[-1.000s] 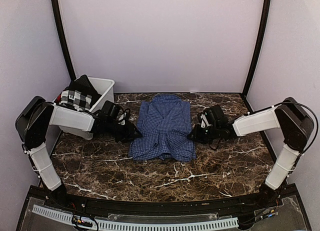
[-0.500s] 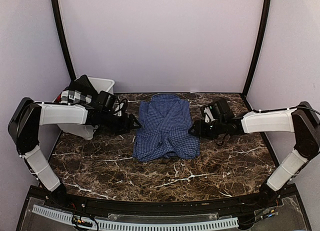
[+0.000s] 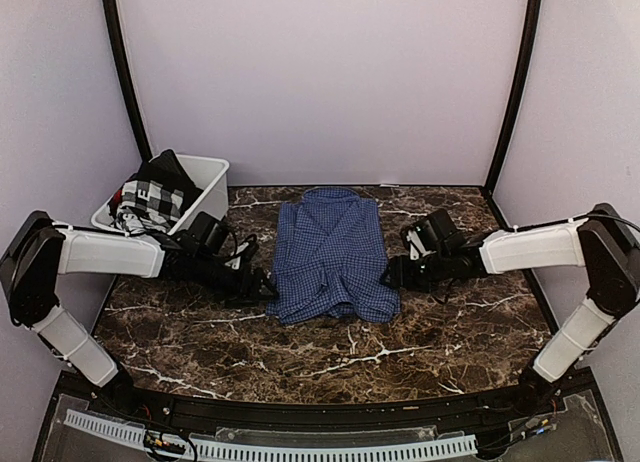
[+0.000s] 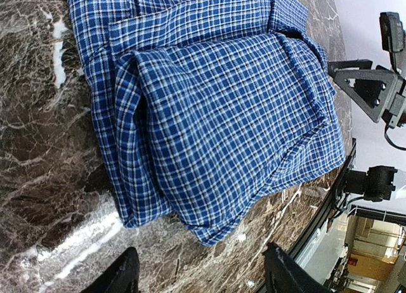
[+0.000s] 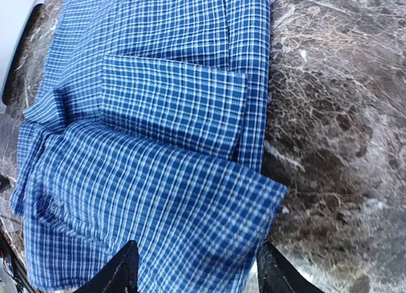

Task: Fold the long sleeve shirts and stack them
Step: Fold the rectangle-folded shirt at the center of the board.

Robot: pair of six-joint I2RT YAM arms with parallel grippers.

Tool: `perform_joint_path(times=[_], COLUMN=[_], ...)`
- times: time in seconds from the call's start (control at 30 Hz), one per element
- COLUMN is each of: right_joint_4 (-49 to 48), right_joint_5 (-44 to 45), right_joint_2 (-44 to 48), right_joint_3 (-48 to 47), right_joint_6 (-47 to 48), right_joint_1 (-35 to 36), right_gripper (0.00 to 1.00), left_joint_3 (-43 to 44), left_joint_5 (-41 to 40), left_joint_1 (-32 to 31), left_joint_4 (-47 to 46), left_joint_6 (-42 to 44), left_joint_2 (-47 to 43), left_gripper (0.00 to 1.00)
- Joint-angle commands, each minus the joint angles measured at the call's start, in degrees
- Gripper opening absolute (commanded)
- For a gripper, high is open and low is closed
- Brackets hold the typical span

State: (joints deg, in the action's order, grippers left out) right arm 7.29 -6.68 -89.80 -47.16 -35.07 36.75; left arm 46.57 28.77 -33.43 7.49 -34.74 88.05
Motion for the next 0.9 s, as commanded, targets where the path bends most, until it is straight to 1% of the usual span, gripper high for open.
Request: perform_joint_path(times=[0.0,0.07,0.2,0.37,0.67,0.87], right_joint_4=[-1.5,-0.7,-0.6,1.5,5.9,4.6], right_joint_5=[-0.1,0.0,-0.4,0.7,1.4,0.1], right_joint_2=[-4.5,-5.5,-5.0,-2.2,4.2,4.4], right_joint_3=[-5.1,-6.6,-6.3,-5.1,0.6,2.3], right_joint_6=[1.0,0.9,1.1,2.1,1.7,0.3], right_joint_1=[0.4,0.5,0.7,1.7,2.0,4.0], right_gripper=[0.59,0.58,0.58,0.59,0.61,0.61], left_joint_3=[-0.4,0.6,1.3,1.4,0.7,0.7], left_joint_5=[1.5,1.6,1.5,0.9,1.0,0.8], left_joint_1=[-0.4,-0.6,-1.3,-2.5,-4.7,-5.3], left_joint_4=[-2.4,-2.5,-2.4,-2.2,-4.2,-6.7], left_joint_6=[-2.1,-2.5,-3.1,-3.5,-5.6,-7.3], left_joint_2=[-0.3,0.6,2.6,3.8,5.5,7.4], left_gripper=[0.63,0.61,0.58,0.57,0.57,0.57])
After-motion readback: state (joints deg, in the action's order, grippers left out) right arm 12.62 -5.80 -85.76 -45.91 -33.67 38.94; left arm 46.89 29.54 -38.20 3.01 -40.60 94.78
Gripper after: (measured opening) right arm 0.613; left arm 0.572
